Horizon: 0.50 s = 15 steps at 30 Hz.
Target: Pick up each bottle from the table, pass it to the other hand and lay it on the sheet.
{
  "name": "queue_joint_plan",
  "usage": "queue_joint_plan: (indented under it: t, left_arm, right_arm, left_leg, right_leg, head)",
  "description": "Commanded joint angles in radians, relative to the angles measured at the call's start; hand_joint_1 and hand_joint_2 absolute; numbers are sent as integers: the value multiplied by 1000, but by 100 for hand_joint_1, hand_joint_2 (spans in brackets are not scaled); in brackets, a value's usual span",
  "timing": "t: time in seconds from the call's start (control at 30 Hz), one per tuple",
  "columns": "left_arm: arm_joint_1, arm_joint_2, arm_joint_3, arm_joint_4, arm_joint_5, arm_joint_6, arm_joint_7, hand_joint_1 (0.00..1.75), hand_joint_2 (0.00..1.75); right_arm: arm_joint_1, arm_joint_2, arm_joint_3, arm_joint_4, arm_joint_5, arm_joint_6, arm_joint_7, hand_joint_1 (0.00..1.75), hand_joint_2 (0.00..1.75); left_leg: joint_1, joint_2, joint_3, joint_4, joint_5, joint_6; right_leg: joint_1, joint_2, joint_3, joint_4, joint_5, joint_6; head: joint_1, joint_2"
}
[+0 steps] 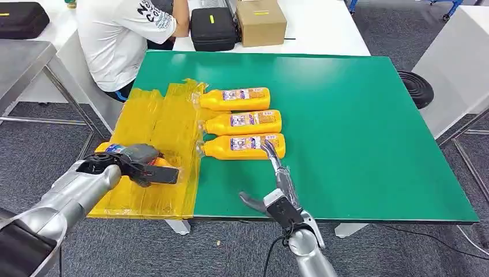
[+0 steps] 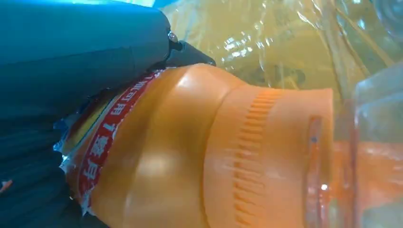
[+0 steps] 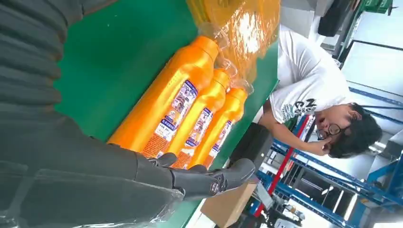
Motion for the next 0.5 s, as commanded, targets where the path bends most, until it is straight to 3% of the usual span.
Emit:
queue_joint_plan:
  t: [0.03,0.07,0.13,0.17,0.23,0.33,0.5]
  left_arm:
    - [-42,-39,-61,107,20,-90,-43,136,175]
    - [-42,-39,-61,107,20,-90,-43,136,175]
    - [-46,-38,-62,111,24,-96,-49,120,175]
    - [-46,-39,-59,113,31,-105,-56,84,175]
    - [-47,-38,-62,114,33,-110,-60,51,175]
    - [-48,-40,-62,116,38,-115,-63,40,175]
    - [-48,-40,-62,116,38,-115,-63,40,175]
  right_arm:
    - [-36,-23,-9,80,-12,-2,-9,0,175]
    - [-36,-23,-9,80,-12,-2,-9,0,175]
    - [-39,-25,-7,91,-15,-5,-14,0,175]
    - [-41,-26,-5,95,-17,-7,-16,0,175]
    - [-43,-28,-4,100,-20,-9,-19,0,175]
    - [-45,-29,-3,103,-22,-10,-21,0,175]
    - [-45,-29,-3,103,-22,-10,-21,0,175]
  left_leg:
    - [0,0,4,-1,-2,0]
    - [0,0,3,-1,-1,0]
    - [0,1,4,-1,-1,0]
    - [0,1,3,-1,-1,0]
    - [0,1,4,-1,-1,0]
    - [0,1,4,-1,-1,0]
    - [0,1,4,-1,-2,0]
  right_leg:
    - [1,-1,5,-1,-2,-2]
    - [1,-1,3,-1,-1,-1]
    - [1,-1,4,-1,-1,-1]
    - [0,0,3,-1,-1,-1]
    - [1,0,4,-1,-1,-1]
    - [1,0,4,-1,-1,-2]
    - [1,0,5,-1,-1,-2]
  head:
    - [0,0]
    - [0,0]
    - [0,0]
    - [0,0]
    - [0,0]
    - [0,0]
    - [0,0]
